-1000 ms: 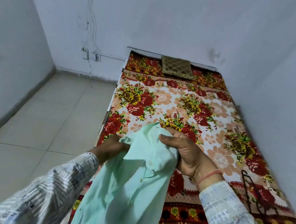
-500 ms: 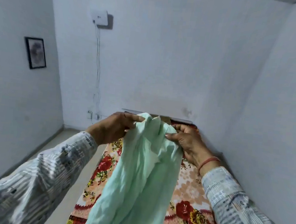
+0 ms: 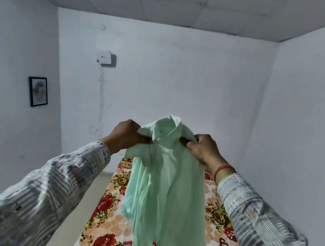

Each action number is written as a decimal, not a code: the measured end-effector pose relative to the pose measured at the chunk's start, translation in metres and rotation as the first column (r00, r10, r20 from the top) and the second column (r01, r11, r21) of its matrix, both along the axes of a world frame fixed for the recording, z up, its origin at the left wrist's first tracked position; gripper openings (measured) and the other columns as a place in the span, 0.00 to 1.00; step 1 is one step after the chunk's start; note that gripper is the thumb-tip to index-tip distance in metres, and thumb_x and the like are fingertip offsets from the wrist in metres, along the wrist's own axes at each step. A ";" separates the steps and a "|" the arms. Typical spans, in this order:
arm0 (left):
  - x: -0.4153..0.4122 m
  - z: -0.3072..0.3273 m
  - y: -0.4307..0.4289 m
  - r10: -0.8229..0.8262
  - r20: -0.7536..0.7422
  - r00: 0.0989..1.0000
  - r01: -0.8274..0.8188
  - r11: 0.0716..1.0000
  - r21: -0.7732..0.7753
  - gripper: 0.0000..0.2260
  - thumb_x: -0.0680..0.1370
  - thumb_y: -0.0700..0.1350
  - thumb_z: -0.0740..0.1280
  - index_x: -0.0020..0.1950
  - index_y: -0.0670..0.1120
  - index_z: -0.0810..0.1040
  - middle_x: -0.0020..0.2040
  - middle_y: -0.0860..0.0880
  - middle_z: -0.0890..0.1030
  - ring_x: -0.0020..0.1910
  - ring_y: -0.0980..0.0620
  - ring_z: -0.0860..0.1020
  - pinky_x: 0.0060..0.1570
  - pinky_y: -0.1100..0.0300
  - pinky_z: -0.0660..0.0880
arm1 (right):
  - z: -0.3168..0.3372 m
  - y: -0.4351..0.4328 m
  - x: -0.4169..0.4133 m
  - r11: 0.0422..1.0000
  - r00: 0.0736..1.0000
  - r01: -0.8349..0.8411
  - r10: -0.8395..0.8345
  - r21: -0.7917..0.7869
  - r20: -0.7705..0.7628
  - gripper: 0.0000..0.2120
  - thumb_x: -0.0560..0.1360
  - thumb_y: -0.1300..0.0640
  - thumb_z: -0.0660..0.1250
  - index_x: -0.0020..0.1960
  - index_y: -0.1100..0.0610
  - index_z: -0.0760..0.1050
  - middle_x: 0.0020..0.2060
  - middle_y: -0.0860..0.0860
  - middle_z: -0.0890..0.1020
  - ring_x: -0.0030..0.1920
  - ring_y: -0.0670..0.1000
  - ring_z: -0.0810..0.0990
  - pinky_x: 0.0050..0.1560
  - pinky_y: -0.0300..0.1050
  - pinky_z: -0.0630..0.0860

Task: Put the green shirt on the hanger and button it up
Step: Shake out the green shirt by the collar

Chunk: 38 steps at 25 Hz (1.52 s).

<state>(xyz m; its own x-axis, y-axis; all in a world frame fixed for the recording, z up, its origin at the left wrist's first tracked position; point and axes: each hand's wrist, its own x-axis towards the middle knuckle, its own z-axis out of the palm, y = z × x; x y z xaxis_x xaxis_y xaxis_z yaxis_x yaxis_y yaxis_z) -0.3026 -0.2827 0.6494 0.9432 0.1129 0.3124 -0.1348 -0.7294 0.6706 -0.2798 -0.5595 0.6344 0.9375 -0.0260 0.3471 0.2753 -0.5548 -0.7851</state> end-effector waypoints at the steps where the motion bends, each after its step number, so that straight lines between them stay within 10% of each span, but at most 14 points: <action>1: -0.002 0.003 0.000 -0.132 -0.005 0.991 0.127 0.963 -0.236 0.15 0.74 0.54 0.82 0.39 0.45 0.84 0.35 0.49 0.83 0.36 0.48 0.79 0.36 0.60 0.74 | 0.006 -0.005 -0.002 0.998 1.000 -0.017 0.017 0.057 -0.003 0.18 0.74 0.42 0.78 0.43 0.58 0.85 0.41 0.54 0.89 0.41 0.53 0.86 0.44 0.48 0.81; 4: -0.019 0.014 -0.013 -0.272 0.075 0.959 0.272 0.819 -0.505 0.10 0.82 0.50 0.74 0.46 0.45 0.87 0.41 0.46 0.89 0.43 0.46 0.84 0.37 0.59 0.81 | 0.024 -0.017 -0.010 0.967 0.996 -0.075 0.086 0.244 -0.035 0.22 0.78 0.42 0.74 0.47 0.63 0.85 0.45 0.60 0.89 0.41 0.56 0.85 0.45 0.52 0.81; 7: -0.021 0.030 -0.028 0.059 0.203 0.977 -0.077 0.994 0.081 0.19 0.82 0.58 0.71 0.34 0.50 0.80 0.31 0.51 0.80 0.33 0.49 0.78 0.35 0.58 0.73 | 0.036 -0.022 -0.013 0.996 0.998 -0.002 -0.004 0.090 0.063 0.25 0.77 0.39 0.72 0.40 0.62 0.82 0.36 0.56 0.85 0.36 0.54 0.79 0.39 0.47 0.73; 9: -0.032 0.044 -0.044 -0.032 0.137 0.990 0.069 0.957 -0.281 0.13 0.83 0.52 0.71 0.41 0.49 0.83 0.39 0.45 0.84 0.36 0.45 0.82 0.34 0.53 0.82 | 0.040 -0.017 -0.020 0.996 0.988 0.092 -0.093 0.021 0.120 0.22 0.77 0.42 0.73 0.36 0.59 0.77 0.32 0.53 0.79 0.34 0.54 0.75 0.37 0.47 0.70; 11: -0.040 0.053 -0.057 -0.276 0.034 0.960 0.206 0.624 -0.754 0.08 0.87 0.45 0.66 0.54 0.43 0.83 0.49 0.40 0.84 0.42 0.43 0.85 0.36 0.48 0.87 | 0.042 -0.010 -0.024 0.994 0.994 0.047 -0.057 0.100 0.093 0.21 0.75 0.43 0.73 0.38 0.61 0.79 0.35 0.52 0.83 0.37 0.55 0.81 0.39 0.49 0.78; 13: -0.047 0.057 -0.062 -0.571 0.056 0.819 0.309 0.356 -0.882 0.13 0.87 0.44 0.59 0.64 0.41 0.81 0.56 0.40 0.86 0.50 0.41 0.87 0.50 0.42 0.87 | 0.045 0.001 -0.029 0.943 0.993 -0.115 0.106 0.313 0.045 0.15 0.76 0.48 0.72 0.48 0.61 0.86 0.46 0.57 0.90 0.45 0.58 0.88 0.49 0.55 0.86; 15: -0.057 0.054 -0.061 -0.735 0.090 0.672 0.427 0.284 -0.859 0.18 0.86 0.43 0.56 0.69 0.40 0.81 0.63 0.39 0.86 0.60 0.39 0.85 0.63 0.36 0.81 | 0.050 0.008 -0.035 0.807 0.951 -0.283 0.305 0.519 0.046 0.13 0.82 0.55 0.69 0.58 0.64 0.85 0.53 0.62 0.88 0.47 0.60 0.87 0.50 0.55 0.85; 18: -0.056 0.047 -0.054 -0.634 0.088 0.768 0.564 0.606 -0.561 0.15 0.84 0.33 0.64 0.70 0.40 0.81 0.51 0.45 0.89 0.44 0.46 0.86 0.49 0.47 0.86 | 0.058 0.015 -0.047 0.698 0.902 -0.360 0.429 0.619 0.041 0.14 0.85 0.57 0.64 0.63 0.63 0.83 0.52 0.62 0.88 0.46 0.60 0.87 0.47 0.52 0.85; 21: -0.047 0.041 -0.057 -0.198 0.360 0.912 0.207 0.978 0.014 0.13 0.72 0.48 0.83 0.53 0.49 0.84 0.37 0.55 0.81 0.34 0.52 0.76 0.38 0.55 0.75 | 0.054 0.019 -0.049 0.731 0.900 -0.339 0.436 0.592 -0.023 0.14 0.86 0.56 0.62 0.61 0.58 0.85 0.54 0.61 0.89 0.48 0.59 0.88 0.52 0.55 0.85; 26: -0.044 0.016 -0.058 -0.084 0.184 0.979 0.122 0.970 -0.210 0.31 0.65 0.71 0.81 0.45 0.44 0.84 0.38 0.53 0.84 0.38 0.50 0.82 0.38 0.55 0.76 | 0.045 0.026 -0.046 0.685 0.848 -0.400 0.528 0.609 -0.037 0.15 0.85 0.54 0.62 0.65 0.58 0.83 0.59 0.64 0.86 0.54 0.63 0.85 0.62 0.63 0.81; 31: -0.045 0.015 -0.029 -0.106 0.276 0.955 0.000 0.933 0.360 0.32 0.67 0.74 0.77 0.33 0.45 0.76 0.29 0.48 0.77 0.31 0.46 0.74 0.36 0.51 0.70 | 0.035 0.012 -0.040 0.947 0.980 -0.196 0.199 0.253 0.012 0.17 0.77 0.44 0.75 0.49 0.59 0.87 0.49 0.63 0.89 0.43 0.56 0.85 0.47 0.63 0.85; 34: -0.049 0.031 -0.010 -0.227 0.217 0.950 0.121 0.902 0.413 0.21 0.66 0.62 0.85 0.36 0.51 0.79 0.32 0.53 0.79 0.33 0.50 0.76 0.34 0.60 0.70 | 0.030 -0.002 -0.033 0.984 0.998 -0.051 0.045 0.170 0.041 0.11 0.69 0.45 0.76 0.44 0.52 0.89 0.42 0.57 0.90 0.45 0.58 0.89 0.50 0.67 0.86; 38: -0.051 0.042 0.001 -0.372 -0.016 0.928 0.371 0.921 0.120 0.11 0.72 0.38 0.82 0.50 0.51 0.89 0.45 0.51 0.89 0.43 0.52 0.85 0.47 0.56 0.83 | 0.036 -0.010 -0.036 0.996 0.986 0.074 -0.080 0.046 0.147 0.09 0.73 0.58 0.72 0.36 0.50 0.86 0.37 0.52 0.88 0.43 0.55 0.85 0.42 0.48 0.79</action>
